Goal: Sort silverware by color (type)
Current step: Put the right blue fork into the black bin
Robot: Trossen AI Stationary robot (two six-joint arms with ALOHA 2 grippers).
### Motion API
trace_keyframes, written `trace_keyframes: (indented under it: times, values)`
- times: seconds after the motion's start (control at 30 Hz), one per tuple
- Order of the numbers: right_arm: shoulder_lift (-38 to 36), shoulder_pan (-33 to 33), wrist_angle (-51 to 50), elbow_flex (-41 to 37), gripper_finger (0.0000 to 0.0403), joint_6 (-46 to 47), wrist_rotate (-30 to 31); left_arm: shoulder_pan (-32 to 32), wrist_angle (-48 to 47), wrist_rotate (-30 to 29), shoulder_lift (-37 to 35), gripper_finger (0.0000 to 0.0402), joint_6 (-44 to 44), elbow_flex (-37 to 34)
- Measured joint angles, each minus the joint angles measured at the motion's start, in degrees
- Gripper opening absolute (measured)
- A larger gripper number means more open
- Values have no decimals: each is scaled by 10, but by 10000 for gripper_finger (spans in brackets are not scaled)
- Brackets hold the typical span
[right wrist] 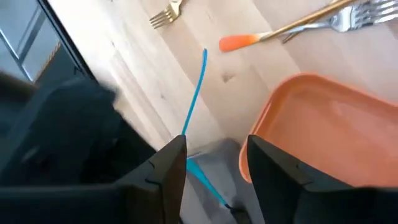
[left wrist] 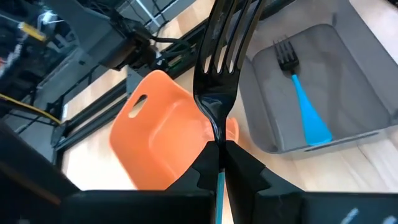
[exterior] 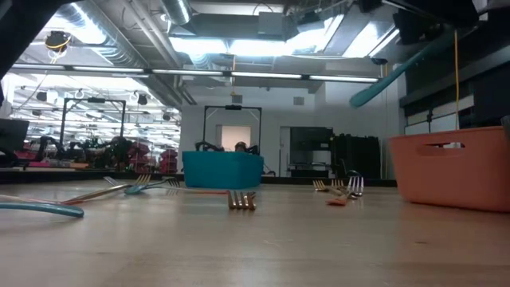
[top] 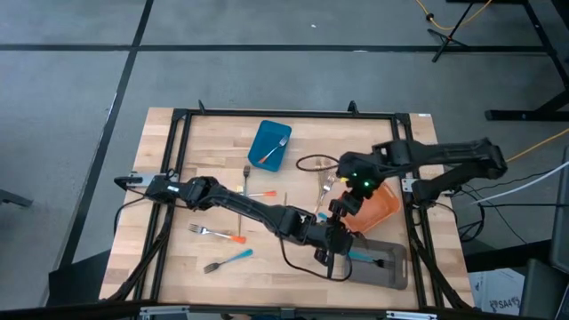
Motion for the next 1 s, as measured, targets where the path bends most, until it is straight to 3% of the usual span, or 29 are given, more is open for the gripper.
trace_keyframes:
  times: [0.23,0.7,0.87,1.0]
  values:
    - [30,-30,2,0,157,-46,-84,-6,-2,-20,0,8,1,0]
    - [33,-29,-14,0,157,-116,-123,-8,-7,-16,0,8,26,0]
    - [30,-29,-74,0,157,-118,-169,-9,-6,-20,0,8,26,0]
    - [5,-28,-113,0,156,-140,-155,-7,4,9,0,8,26,0]
